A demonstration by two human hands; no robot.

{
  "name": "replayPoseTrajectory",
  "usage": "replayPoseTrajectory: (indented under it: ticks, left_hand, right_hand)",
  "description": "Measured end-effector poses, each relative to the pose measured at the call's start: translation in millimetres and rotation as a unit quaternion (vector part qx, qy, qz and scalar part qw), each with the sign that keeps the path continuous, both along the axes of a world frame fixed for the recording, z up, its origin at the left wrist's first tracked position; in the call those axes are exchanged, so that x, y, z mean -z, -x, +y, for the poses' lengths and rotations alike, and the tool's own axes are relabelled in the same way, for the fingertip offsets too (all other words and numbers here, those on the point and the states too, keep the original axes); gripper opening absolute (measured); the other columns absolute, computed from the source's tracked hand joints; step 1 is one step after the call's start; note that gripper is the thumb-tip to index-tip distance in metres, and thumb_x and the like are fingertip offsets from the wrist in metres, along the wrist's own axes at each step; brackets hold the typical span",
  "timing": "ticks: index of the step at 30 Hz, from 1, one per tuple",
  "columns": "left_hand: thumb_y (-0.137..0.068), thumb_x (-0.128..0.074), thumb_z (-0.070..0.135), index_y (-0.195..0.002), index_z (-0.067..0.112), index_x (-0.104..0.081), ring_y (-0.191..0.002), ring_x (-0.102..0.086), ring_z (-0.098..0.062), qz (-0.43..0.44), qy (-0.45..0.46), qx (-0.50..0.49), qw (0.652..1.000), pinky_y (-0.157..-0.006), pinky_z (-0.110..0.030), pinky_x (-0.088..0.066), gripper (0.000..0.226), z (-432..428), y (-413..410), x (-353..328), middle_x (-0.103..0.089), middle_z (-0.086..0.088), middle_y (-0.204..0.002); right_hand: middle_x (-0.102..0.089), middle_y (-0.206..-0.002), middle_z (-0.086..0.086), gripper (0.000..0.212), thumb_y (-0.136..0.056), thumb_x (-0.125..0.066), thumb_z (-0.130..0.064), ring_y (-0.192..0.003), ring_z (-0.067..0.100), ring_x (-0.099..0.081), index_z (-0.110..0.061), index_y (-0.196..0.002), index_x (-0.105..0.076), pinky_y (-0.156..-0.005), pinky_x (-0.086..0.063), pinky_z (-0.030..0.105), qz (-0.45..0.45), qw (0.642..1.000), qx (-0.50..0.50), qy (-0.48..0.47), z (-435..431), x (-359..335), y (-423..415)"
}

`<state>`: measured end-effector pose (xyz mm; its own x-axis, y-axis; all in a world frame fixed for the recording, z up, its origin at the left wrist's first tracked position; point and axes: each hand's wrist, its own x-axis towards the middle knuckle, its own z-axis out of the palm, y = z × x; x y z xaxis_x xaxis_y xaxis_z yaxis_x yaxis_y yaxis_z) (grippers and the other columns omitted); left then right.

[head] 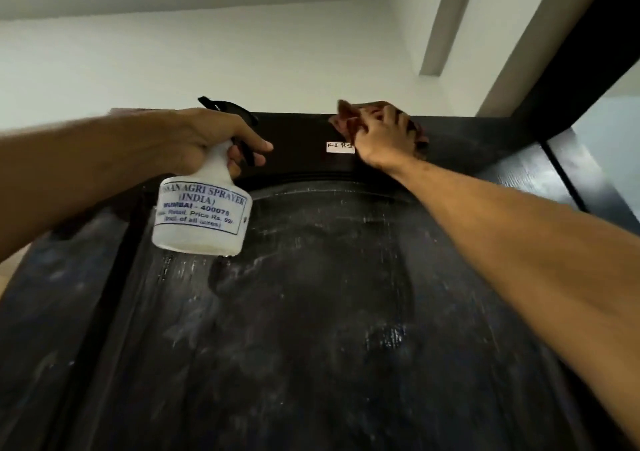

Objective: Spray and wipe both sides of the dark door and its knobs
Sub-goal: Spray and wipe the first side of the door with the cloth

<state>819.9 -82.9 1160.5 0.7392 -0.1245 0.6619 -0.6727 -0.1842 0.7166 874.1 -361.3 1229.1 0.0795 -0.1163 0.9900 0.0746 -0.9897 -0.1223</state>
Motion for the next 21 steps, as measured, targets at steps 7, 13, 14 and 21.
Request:
replayPoseTrajectory:
  ticks: [7, 13, 14, 21]
  left_hand:
    - [-0.095, -0.07, 0.015, -0.095, 0.007, -0.06, -0.028, -0.034, -0.004, -0.006, -0.007, -0.003, 1.0, -0.032, -0.015, -0.035, 0.013, -65.2, 10.5, -1.1, -0.053, 0.0, -0.04]
    - [-0.092, -0.073, 0.013, -0.093, 0.007, -0.063, -0.03, -0.035, -0.003, -0.022, 0.012, -0.006, 1.0, -0.034, -0.014, -0.036, 0.012, -89.7, 19.7, -15.8, -0.062, -0.002, -0.052]
    - [-0.091, -0.074, 0.014, -0.09, 0.008, -0.064, -0.03, -0.036, -0.003, -0.016, 0.008, -0.012, 1.0, -0.033, -0.015, -0.037, 0.011, -91.1, 19.8, -16.5, -0.059, -0.002, -0.052]
    - [-0.091, -0.074, 0.016, -0.093, 0.007, -0.063, -0.029, -0.034, -0.004, -0.013, -0.001, -0.039, 0.999, -0.031, -0.017, -0.036, 0.014, -103.2, 19.4, -24.5, -0.053, 0.001, -0.042]
  right_hand:
    - [-0.019, -0.166, 0.001, 0.05, -0.107, -0.034, -0.045, -0.152, 0.031, -0.013, -0.04, -0.156, -0.035, -0.122, -0.017, 0.058, 0.044, 0.978, 0.003, 0.202, -14.7, 17.9, -8.9]
    - [-0.023, -0.161, 0.009, 0.047, -0.101, -0.041, -0.035, -0.146, 0.039, -0.019, -0.033, -0.147, -0.048, -0.12, -0.018, 0.06, 0.005, 0.997, 0.014, 0.081, -22.7, 6.0, 3.3]
    - [-0.027, -0.159, 0.009, 0.045, -0.101, -0.041, -0.036, -0.145, 0.037, -0.023, -0.033, -0.145, -0.05, -0.118, -0.021, 0.06, 0.001, 0.987, 0.012, 0.16, -7.9, 15.9, -1.1]
    - [-0.017, -0.167, 0.006, 0.054, -0.105, -0.036, -0.039, -0.152, 0.034, -0.01, -0.04, -0.158, -0.031, -0.122, -0.01, 0.06, 0.018, 0.993, -0.017, 0.116, -25.6, -9.3, 3.6]
